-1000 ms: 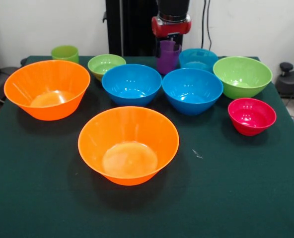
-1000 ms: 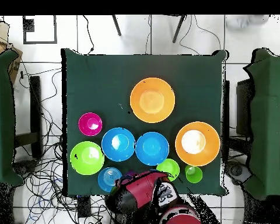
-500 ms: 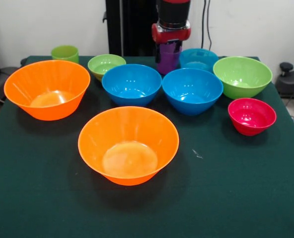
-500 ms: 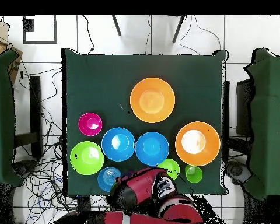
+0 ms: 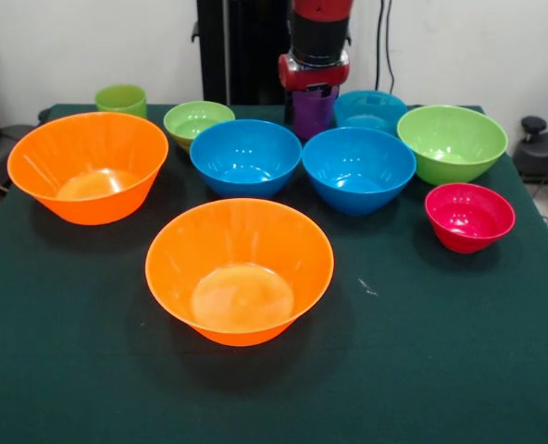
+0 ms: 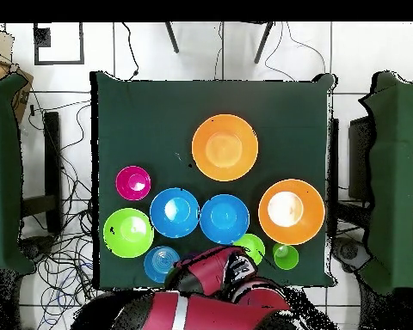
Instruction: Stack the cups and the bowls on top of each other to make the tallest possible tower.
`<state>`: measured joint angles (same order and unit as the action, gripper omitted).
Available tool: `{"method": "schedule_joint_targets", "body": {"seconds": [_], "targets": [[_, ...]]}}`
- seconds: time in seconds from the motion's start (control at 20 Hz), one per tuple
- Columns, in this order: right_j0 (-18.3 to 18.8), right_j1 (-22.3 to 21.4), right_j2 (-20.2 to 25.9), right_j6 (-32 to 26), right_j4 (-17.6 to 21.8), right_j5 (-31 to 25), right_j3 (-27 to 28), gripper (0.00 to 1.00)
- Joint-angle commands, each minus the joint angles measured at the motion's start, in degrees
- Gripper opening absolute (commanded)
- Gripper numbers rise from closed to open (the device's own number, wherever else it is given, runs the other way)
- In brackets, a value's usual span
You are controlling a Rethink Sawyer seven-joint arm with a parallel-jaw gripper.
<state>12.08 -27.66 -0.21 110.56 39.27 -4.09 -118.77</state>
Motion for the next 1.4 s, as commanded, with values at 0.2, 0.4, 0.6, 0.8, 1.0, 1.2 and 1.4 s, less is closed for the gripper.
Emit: {"method": "schedule_joint_targets", "body": {"seconds": [0.2,0.4,0.6,0.8,1.0,1.2,1.4], "targets": [[-0.9,2.8,2.4,6.0,-1.4,3.0,6.5,1.0],[-1.0,2.6,2.4,6.0,-1.6,2.7,6.5,1.0],[-1.1,2.5,2.5,5.8,-1.8,1.9,6.4,0.0],[-1.0,2.2,2.8,5.6,-2.1,1.3,6.2,0.0],[-1.2,2.2,2.7,5.6,-2.1,1.1,6.3,0.0],[-2.6,2.2,1.6,5.4,-1.9,0.0,6.8,0.0],[-2.5,0.1,1.7,5.1,-2.2,-1.0,5.4,0.0]]}}
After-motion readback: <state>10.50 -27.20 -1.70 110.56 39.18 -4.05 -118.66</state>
